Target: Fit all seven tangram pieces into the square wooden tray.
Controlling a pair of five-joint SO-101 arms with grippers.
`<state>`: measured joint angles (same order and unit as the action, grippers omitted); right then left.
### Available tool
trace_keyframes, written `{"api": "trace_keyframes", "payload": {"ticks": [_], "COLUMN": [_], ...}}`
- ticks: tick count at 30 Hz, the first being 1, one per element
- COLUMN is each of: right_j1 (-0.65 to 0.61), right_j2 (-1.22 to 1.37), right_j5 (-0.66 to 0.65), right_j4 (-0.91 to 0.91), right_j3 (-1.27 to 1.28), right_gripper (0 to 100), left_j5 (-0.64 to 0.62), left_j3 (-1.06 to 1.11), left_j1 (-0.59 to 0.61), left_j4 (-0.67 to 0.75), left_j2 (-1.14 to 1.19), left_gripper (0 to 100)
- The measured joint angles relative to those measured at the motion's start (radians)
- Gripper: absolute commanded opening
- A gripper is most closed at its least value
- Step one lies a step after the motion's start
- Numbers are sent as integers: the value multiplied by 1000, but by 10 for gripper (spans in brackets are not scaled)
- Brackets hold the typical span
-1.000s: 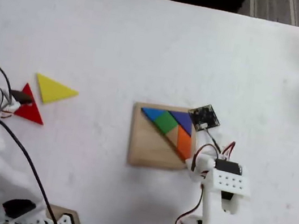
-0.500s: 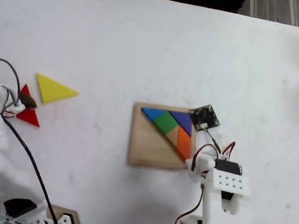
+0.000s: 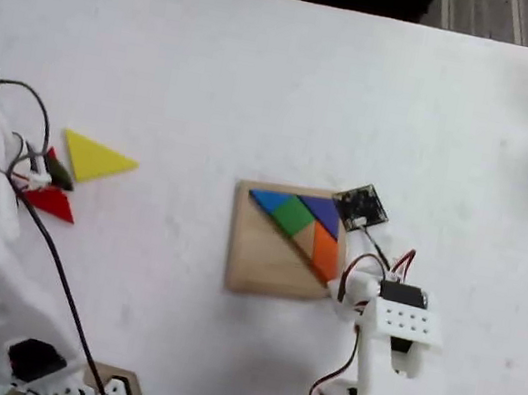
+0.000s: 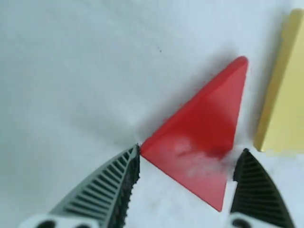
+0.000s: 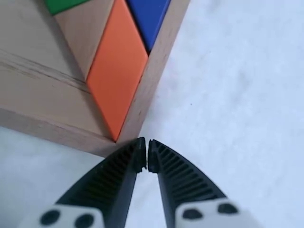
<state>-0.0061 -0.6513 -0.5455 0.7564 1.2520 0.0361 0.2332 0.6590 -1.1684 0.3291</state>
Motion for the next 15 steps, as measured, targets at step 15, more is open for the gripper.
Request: {"api": "trace_keyframes", "payload": {"ticks": [15], "right_j1": [0], "right_j2": [0], "right_j5": [-77], "right_j4": [3], "right_j3": [3], "right_gripper": [20], "left_j5": [281], "left_j3": [-23], "left_j1": [23], "left_j4": [-232], "left_j2": [-262], "left_gripper": [358]}}
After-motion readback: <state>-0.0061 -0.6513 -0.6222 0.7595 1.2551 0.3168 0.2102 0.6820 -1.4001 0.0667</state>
